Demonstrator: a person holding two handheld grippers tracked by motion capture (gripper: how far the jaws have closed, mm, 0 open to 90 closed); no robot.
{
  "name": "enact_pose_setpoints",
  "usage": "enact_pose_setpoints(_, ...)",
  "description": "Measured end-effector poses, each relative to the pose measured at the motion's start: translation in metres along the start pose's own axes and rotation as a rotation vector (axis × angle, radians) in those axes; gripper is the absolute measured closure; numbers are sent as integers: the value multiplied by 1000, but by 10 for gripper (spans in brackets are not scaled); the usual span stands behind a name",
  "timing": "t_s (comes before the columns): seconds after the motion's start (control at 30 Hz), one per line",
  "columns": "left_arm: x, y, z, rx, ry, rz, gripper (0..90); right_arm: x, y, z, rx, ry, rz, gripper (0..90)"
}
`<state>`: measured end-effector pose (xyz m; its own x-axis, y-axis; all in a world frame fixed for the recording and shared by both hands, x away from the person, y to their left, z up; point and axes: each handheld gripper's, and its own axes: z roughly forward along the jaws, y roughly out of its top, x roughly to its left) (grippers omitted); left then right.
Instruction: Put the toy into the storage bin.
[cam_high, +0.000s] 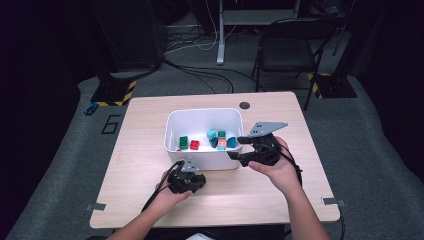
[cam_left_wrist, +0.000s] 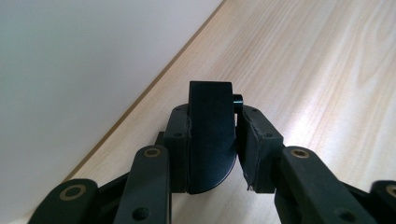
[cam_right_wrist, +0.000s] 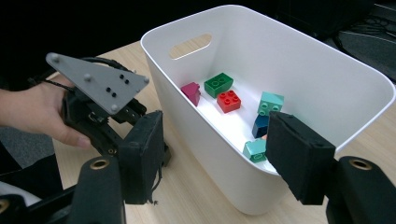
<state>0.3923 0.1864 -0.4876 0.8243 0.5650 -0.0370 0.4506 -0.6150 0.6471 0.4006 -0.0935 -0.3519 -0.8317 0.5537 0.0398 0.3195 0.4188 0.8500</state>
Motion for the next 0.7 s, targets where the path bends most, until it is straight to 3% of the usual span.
enact_pose_setpoints(0.13, 0, 4, -14, -21, -14, -11, 665, 0, 0, 0, 0, -1, 0, 366)
enact_pose_setpoints(0.7, 7, 26, -64, -87, -3, -18, 665, -1, -1, 0, 2, 0, 7, 366)
